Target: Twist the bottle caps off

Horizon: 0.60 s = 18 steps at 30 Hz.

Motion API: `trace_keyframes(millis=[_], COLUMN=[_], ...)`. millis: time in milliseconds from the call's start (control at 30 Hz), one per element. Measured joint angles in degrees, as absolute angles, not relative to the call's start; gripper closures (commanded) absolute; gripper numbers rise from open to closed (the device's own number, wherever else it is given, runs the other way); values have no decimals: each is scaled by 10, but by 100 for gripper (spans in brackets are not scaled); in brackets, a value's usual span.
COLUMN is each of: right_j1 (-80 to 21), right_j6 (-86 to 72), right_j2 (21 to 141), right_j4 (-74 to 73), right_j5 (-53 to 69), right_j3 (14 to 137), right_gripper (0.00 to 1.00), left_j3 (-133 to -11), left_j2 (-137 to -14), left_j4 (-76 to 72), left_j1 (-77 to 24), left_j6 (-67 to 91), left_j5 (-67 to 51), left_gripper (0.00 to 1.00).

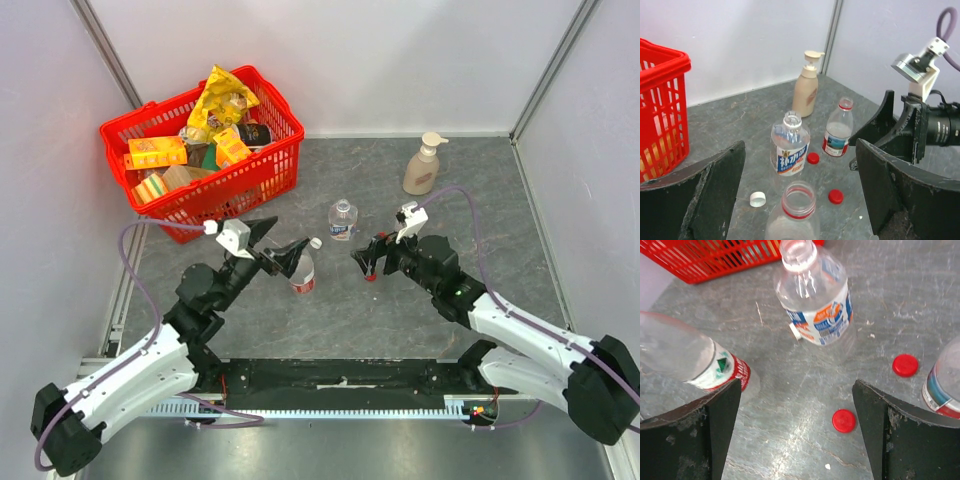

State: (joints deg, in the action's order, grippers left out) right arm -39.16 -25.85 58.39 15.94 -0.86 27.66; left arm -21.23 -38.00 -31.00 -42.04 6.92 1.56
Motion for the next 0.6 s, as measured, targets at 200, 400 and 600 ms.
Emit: trace_keyframes(millis=[200, 400, 600], right_j1=[-392, -392, -392], right_j6=[-255, -255, -252], right_j2=[547, 532, 526], right_j4=[136, 115, 99], right_j5=[-9, -10, -14], right_j3=[302, 311, 323], right_gripper=[2, 2, 2], left_j3=[-302, -398, -420], left_j2=[-378, -419, -441], left_j4=[-205, -69, 23], left_j1=[-420, -421, -421], left_j6=[112, 167, 185], left_j5=[65, 178, 271], left_gripper=[4, 3, 3])
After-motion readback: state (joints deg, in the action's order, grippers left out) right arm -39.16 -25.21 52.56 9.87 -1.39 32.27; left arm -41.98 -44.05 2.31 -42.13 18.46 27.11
